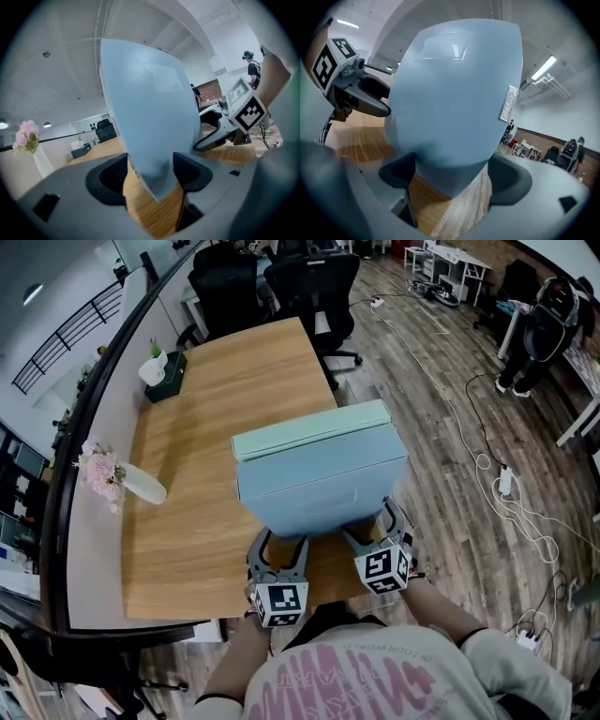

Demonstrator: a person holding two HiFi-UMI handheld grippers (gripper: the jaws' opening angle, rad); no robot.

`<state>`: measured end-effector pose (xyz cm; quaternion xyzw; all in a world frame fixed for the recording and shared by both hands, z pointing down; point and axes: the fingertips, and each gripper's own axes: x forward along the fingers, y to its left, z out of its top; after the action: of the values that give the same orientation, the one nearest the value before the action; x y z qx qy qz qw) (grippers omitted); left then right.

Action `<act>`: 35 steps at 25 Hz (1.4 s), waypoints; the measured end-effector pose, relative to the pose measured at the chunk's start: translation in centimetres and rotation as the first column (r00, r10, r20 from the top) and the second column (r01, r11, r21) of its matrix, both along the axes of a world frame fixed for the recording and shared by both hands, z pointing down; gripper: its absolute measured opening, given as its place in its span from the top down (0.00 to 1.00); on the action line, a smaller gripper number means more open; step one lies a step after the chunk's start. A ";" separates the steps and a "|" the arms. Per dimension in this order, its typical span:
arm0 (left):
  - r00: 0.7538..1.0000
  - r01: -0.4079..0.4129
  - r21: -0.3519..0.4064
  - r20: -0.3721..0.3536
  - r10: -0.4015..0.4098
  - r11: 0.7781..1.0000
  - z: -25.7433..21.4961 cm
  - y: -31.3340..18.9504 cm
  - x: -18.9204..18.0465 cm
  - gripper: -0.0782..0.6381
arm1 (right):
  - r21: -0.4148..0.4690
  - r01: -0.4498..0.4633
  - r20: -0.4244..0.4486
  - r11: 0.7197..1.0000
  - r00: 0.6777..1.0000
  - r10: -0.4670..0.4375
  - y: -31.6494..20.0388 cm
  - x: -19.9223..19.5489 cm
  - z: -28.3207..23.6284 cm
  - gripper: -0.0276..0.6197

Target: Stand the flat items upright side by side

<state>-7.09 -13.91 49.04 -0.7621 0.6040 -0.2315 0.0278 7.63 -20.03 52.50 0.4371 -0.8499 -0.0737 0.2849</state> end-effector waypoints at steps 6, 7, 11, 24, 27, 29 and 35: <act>0.999 -0.002 0.016 0.043 0.002 1.000 -0.6 0.2 -0.4 0.48 | -0.020 -0.021 0.000 1.000 1.000 0.021 0.0 0.0 -0.2 0.21; 0.999 -0.002 0.014 0.039 0.002 1.000 -0.7 0.3 -0.5 0.48 | -0.030 -0.028 0.006 0.999 1.000 0.028 0.0 0.0 -0.3 0.21; 1.000 0.010 0.014 0.006 -0.010 1.000 -1.1 0.8 -0.7 0.49 | -0.091 -0.078 0.071 0.993 0.994 0.085 0.4 0.7 -0.8 0.21; 0.956 0.210 0.008 -0.213 -0.203 0.978 -4.9 4.2 -2.6 0.68 | -0.335 -0.303 0.371 0.892 0.828 0.420 3.6 5.3 -3.3 0.56; 0.946 0.206 -0.035 -0.247 -0.208 0.978 -4.2 5.8 -2.0 0.83 | -0.408 -0.330 0.412 0.851 0.766 0.494 5.0 6.4 -2.6 0.67; 0.931 0.200 -0.082 -0.293 -0.216 0.976 -3.6 7.0 -1.6 0.88 | -0.439 -0.335 0.430 0.834 0.736 0.522 6.0 6.5 -2.3 0.75; 0.851 0.169 -0.193 -0.466 -0.242 0.967 -2.4 11.4 0.1 0.88 | -0.537 -0.315 0.395 0.783 0.725 0.563 10.5 5.8 -0.7 0.96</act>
<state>-6.95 -2.54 46.66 -0.7266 0.6512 -0.0774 -0.2049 13.41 -9.56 51.79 0.5586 -0.7560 0.3137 0.1346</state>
